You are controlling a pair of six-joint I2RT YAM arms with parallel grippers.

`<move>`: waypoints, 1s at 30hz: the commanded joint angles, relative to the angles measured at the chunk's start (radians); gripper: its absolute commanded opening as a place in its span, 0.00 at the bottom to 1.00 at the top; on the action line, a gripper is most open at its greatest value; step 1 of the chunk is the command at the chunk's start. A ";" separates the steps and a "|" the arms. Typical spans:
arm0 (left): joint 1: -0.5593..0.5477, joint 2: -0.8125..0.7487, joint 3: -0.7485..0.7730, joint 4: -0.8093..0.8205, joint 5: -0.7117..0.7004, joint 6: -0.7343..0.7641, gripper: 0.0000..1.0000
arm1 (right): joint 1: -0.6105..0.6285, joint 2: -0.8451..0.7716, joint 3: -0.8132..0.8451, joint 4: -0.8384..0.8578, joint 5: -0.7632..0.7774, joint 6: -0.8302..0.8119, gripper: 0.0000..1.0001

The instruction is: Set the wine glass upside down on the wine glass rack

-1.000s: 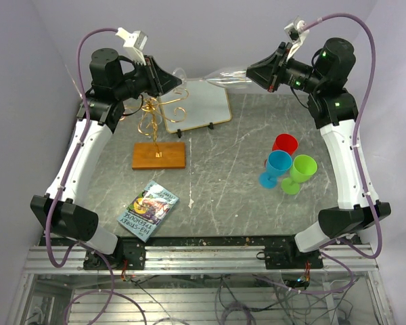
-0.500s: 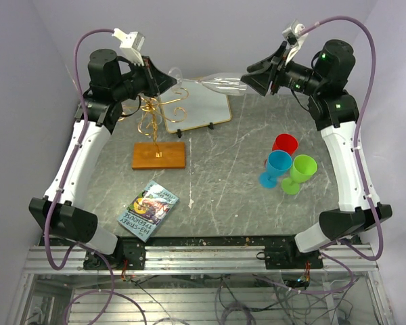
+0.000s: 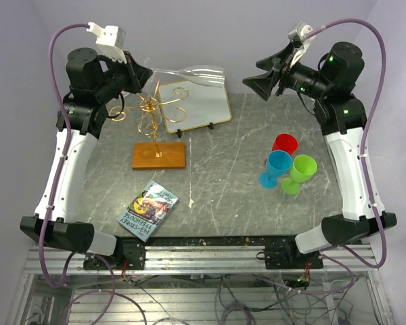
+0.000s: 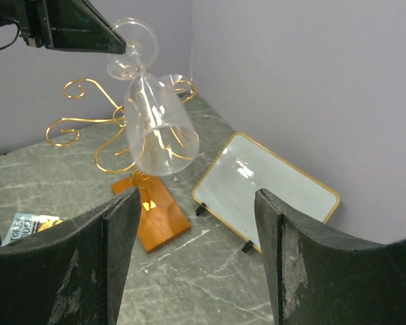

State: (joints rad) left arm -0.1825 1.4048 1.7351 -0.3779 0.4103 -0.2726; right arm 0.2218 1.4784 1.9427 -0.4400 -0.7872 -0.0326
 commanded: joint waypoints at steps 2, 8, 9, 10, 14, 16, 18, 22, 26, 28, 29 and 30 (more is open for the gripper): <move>0.000 -0.010 0.123 -0.033 -0.194 0.122 0.07 | -0.005 -0.047 -0.003 -0.038 0.056 -0.048 0.68; -0.073 0.028 0.192 -0.030 -0.367 0.263 0.07 | -0.005 -0.065 -0.012 -0.064 0.091 -0.081 0.69; -0.090 0.041 0.209 -0.032 -0.393 0.291 0.07 | -0.004 -0.067 -0.015 -0.068 0.098 -0.087 0.69; -0.108 0.053 0.227 -0.034 -0.419 0.317 0.07 | -0.005 -0.070 -0.016 -0.072 0.101 -0.093 0.69; -0.174 0.110 0.296 -0.024 -0.506 0.433 0.07 | -0.008 -0.083 -0.020 -0.086 0.119 -0.111 0.69; -0.197 0.134 0.323 -0.015 -0.537 0.488 0.07 | -0.013 -0.092 -0.028 -0.086 0.120 -0.114 0.69; -0.217 0.155 0.336 -0.001 -0.563 0.550 0.07 | -0.020 -0.099 -0.039 -0.087 0.120 -0.116 0.69; -0.259 0.197 0.337 0.016 -0.573 0.712 0.07 | -0.038 -0.113 -0.057 -0.090 0.122 -0.125 0.69; -0.305 0.234 0.335 0.017 -0.588 0.841 0.07 | -0.051 -0.115 -0.066 -0.087 0.111 -0.124 0.69; -0.327 0.254 0.335 0.012 -0.598 0.898 0.07 | -0.057 -0.114 -0.072 -0.083 0.101 -0.119 0.70; -0.339 0.264 0.332 0.011 -0.607 0.920 0.07 | -0.058 -0.113 -0.075 -0.080 0.098 -0.116 0.70; -0.351 0.271 0.328 0.012 -0.617 0.941 0.07 | -0.061 -0.113 -0.080 -0.077 0.097 -0.113 0.70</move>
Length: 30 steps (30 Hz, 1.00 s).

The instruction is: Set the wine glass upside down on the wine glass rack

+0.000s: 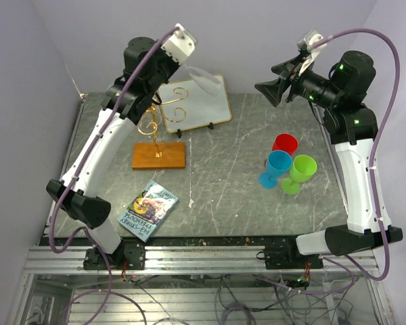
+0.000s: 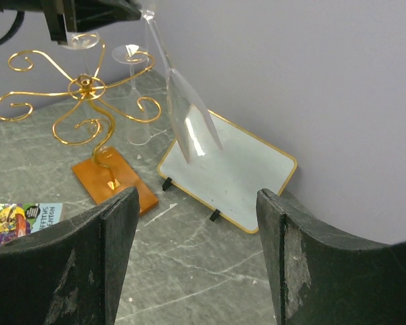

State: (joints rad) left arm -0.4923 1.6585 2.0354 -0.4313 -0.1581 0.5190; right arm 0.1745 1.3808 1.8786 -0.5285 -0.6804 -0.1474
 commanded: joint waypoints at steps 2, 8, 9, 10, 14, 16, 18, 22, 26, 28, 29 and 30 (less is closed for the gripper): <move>-0.068 0.033 0.014 0.071 -0.074 0.192 0.07 | -0.016 -0.016 -0.023 0.014 -0.011 0.002 0.70; -0.128 0.065 -0.051 0.114 -0.157 0.297 0.07 | -0.022 -0.022 -0.041 0.018 -0.016 0.000 0.70; -0.139 0.069 -0.058 0.117 -0.167 0.310 0.07 | -0.022 -0.022 -0.043 0.019 -0.019 0.000 0.70; -0.147 0.074 -0.065 0.122 -0.177 0.325 0.07 | -0.023 -0.023 -0.045 0.021 -0.020 0.002 0.70; -0.171 0.095 -0.089 0.134 -0.224 0.385 0.07 | -0.027 -0.023 -0.048 0.026 -0.031 0.008 0.70; -0.173 0.109 -0.095 0.137 -0.248 0.403 0.07 | -0.028 -0.026 -0.053 0.027 -0.034 0.009 0.70; -0.172 0.119 -0.100 0.141 -0.280 0.417 0.09 | -0.031 -0.028 -0.056 0.029 -0.036 0.009 0.70; -0.173 0.130 -0.104 0.143 -0.325 0.435 0.10 | -0.033 -0.029 -0.064 0.032 -0.040 0.011 0.71; -0.172 0.136 -0.104 0.140 -0.358 0.441 0.09 | -0.036 -0.028 -0.071 0.040 -0.051 0.018 0.71; -0.172 0.138 -0.109 0.138 -0.375 0.448 0.08 | -0.037 -0.029 -0.071 0.043 -0.054 0.020 0.71; -0.171 0.140 -0.114 0.137 -0.387 0.452 0.08 | -0.038 -0.031 -0.072 0.042 -0.056 0.021 0.71; -0.170 0.141 -0.116 0.134 -0.396 0.455 0.07 | -0.039 -0.032 -0.074 0.044 -0.057 0.022 0.71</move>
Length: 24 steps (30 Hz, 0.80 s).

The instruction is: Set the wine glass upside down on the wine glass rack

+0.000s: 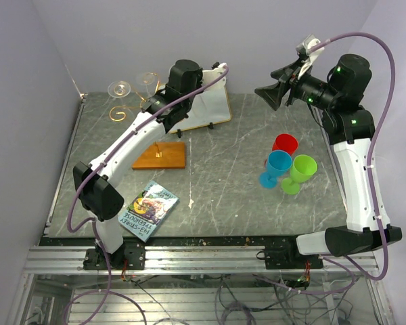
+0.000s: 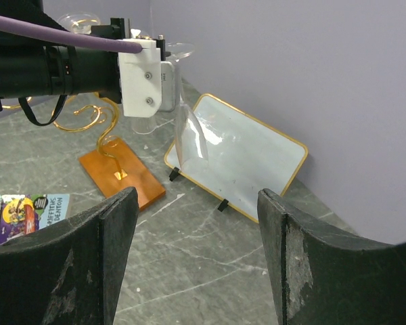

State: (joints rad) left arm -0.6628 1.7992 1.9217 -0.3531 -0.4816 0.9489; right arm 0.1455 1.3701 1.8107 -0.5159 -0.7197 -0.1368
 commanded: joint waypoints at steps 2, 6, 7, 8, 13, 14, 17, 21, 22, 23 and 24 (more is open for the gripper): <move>0.001 0.003 -0.004 0.047 -0.090 0.026 0.07 | -0.012 -0.024 -0.010 0.035 -0.022 0.014 0.71; 0.004 0.004 -0.006 0.044 -0.130 0.020 0.07 | -0.016 -0.026 -0.016 0.041 -0.035 0.021 0.71; 0.006 0.002 -0.009 0.046 -0.143 0.020 0.07 | -0.017 -0.026 -0.016 0.043 -0.037 0.024 0.71; 0.005 -0.003 -0.012 0.051 -0.152 0.022 0.07 | -0.018 -0.026 -0.016 0.045 -0.041 0.026 0.71; 0.010 -0.036 -0.048 0.054 -0.164 0.037 0.07 | -0.024 -0.029 -0.026 0.050 -0.055 0.032 0.72; 0.010 -0.041 -0.054 0.050 -0.165 0.038 0.07 | -0.024 -0.029 -0.026 0.051 -0.055 0.032 0.72; 0.010 -0.058 -0.069 0.035 -0.171 0.037 0.07 | -0.027 -0.030 -0.023 0.048 -0.057 0.030 0.72; 0.010 -0.075 -0.082 0.033 -0.182 0.036 0.07 | -0.031 -0.031 -0.023 0.049 -0.060 0.032 0.72; 0.010 -0.078 -0.084 0.030 -0.184 0.035 0.07 | -0.032 -0.031 -0.025 0.050 -0.062 0.033 0.72; 0.009 -0.082 -0.086 0.027 -0.184 0.034 0.07 | -0.033 -0.032 -0.026 0.052 -0.063 0.034 0.72; 0.009 -0.084 -0.088 0.025 -0.185 0.034 0.07 | -0.034 -0.032 -0.028 0.052 -0.064 0.034 0.72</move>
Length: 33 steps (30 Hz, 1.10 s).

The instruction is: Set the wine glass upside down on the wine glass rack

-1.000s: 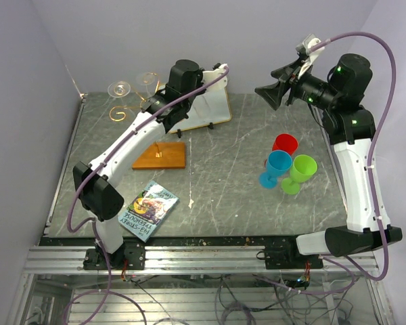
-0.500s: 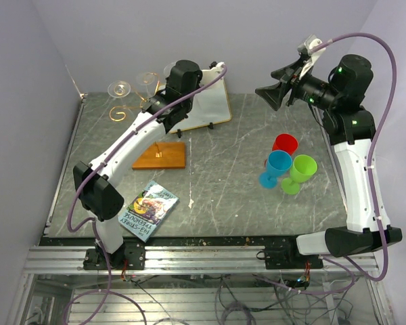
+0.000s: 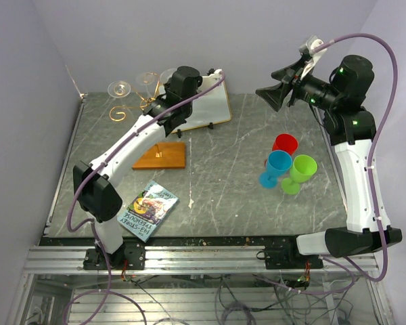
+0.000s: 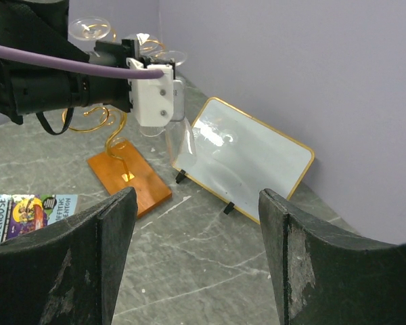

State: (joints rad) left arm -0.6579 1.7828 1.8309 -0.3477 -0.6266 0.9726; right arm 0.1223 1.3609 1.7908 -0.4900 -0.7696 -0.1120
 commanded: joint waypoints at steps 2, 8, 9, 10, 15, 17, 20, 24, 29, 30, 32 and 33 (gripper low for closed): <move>0.005 -0.074 -0.005 0.013 -0.041 0.011 0.07 | -0.012 -0.025 -0.010 0.028 -0.016 0.011 0.72; 0.004 -0.093 -0.013 -0.023 -0.041 0.010 0.07 | -0.020 -0.028 -0.007 0.031 -0.023 0.016 0.73; 0.005 -0.096 -0.013 -0.031 -0.041 0.007 0.07 | -0.022 -0.028 -0.008 0.031 -0.025 0.019 0.73; 0.005 -0.099 -0.012 -0.038 -0.039 0.004 0.07 | -0.023 -0.028 -0.008 0.032 -0.026 0.020 0.73; 0.005 -0.102 0.007 -0.098 -0.038 -0.016 0.07 | -0.030 -0.026 -0.008 0.036 -0.035 0.029 0.73; 0.005 -0.105 0.008 -0.111 -0.039 -0.025 0.07 | -0.033 -0.026 -0.009 0.040 -0.038 0.032 0.73; 0.004 -0.111 0.004 -0.120 -0.039 -0.026 0.07 | -0.038 -0.025 -0.011 0.043 -0.042 0.037 0.73; 0.004 -0.121 0.002 -0.130 -0.031 -0.027 0.07 | -0.040 -0.022 -0.016 0.048 -0.048 0.041 0.73; 0.004 -0.140 -0.003 -0.148 0.006 -0.029 0.08 | -0.045 -0.020 -0.022 0.055 -0.054 0.046 0.73; 0.003 -0.143 -0.005 -0.149 0.013 -0.028 0.08 | -0.046 -0.019 -0.023 0.056 -0.055 0.047 0.73; 0.003 -0.148 -0.005 -0.156 0.019 -0.028 0.08 | -0.047 -0.020 -0.026 0.059 -0.057 0.049 0.73; 0.002 -0.150 -0.003 -0.163 0.022 -0.030 0.08 | -0.048 -0.020 -0.028 0.060 -0.057 0.050 0.73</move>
State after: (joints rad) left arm -0.6571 1.6806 1.8202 -0.5060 -0.6212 0.9493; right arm 0.0845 1.3544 1.7741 -0.4603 -0.8112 -0.0769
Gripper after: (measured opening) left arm 0.101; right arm 0.731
